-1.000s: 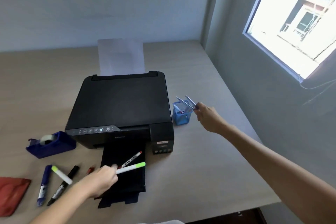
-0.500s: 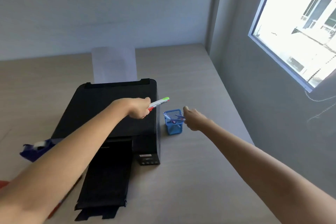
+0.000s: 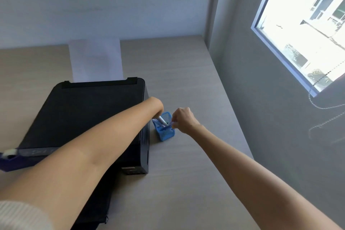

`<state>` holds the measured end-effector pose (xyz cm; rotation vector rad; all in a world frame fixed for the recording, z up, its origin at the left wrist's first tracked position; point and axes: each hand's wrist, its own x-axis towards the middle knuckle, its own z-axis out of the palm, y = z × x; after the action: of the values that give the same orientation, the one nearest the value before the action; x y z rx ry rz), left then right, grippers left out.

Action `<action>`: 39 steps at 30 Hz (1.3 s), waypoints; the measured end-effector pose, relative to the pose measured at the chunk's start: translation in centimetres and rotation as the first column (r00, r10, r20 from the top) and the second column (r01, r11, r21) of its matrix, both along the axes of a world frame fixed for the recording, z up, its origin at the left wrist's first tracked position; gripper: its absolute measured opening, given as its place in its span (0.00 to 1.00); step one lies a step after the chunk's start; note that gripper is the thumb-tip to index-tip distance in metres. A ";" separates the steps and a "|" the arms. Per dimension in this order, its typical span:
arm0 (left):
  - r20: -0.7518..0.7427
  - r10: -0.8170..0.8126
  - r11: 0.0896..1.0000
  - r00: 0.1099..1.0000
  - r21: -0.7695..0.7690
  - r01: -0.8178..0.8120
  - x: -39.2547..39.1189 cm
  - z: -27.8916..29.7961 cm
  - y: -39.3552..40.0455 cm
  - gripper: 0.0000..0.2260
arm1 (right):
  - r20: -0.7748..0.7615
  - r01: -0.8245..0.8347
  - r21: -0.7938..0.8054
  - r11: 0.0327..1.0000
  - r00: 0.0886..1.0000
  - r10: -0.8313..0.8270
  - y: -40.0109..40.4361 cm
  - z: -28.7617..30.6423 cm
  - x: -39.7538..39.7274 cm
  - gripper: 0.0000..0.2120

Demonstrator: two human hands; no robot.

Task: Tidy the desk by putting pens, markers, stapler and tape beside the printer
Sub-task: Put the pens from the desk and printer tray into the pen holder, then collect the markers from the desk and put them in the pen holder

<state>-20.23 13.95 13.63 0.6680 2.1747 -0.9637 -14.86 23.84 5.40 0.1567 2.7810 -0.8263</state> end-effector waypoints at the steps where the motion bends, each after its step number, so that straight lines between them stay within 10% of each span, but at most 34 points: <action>1: -0.004 0.004 1.000 1.000 0.021 -0.004 0.0 -0.2 0.2 0.16 | -0.013 0.002 -0.021 1.000 1.000 -0.002 0.0 0.0 0.0 0.07; 10: -0.152 0.118 0.885 0.981 0.465 -0.034 -0.2 -0.9 -2.6 0.13 | -0.069 0.056 -0.022 0.998 0.996 -0.057 0.3 1.7 -0.3 0.10; 17: -0.049 0.237 0.487 0.970 0.870 -0.075 1.9 6.1 -12.6 0.13 | -0.274 0.102 -0.087 0.991 0.954 -0.122 -4.2 8.1 -1.9 0.09; 27: 0.239 0.586 0.296 0.774 0.827 -0.479 8.3 2.0 -45.2 0.07 | -0.520 -0.258 -0.224 0.940 0.847 0.109 -29.0 9.3 1.8 0.08; 33: 0.143 0.853 0.316 0.502 0.624 -0.715 11.1 -9.4 -55.4 0.13 | -0.158 -0.419 -0.176 0.891 0.905 0.394 -41.9 0.4 6.4 0.05; 39: 0.200 0.929 0.115 0.312 0.643 -0.757 12.0 -15.4 -56.6 0.22 | 0.131 -0.359 -0.080 0.930 0.921 0.367 -48.4 -4.3 7.5 0.09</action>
<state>-8.21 -42.65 -1.81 -0.6053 2.5011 0.4491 -7.32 -24.51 1.10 -0.2921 2.5344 -0.7592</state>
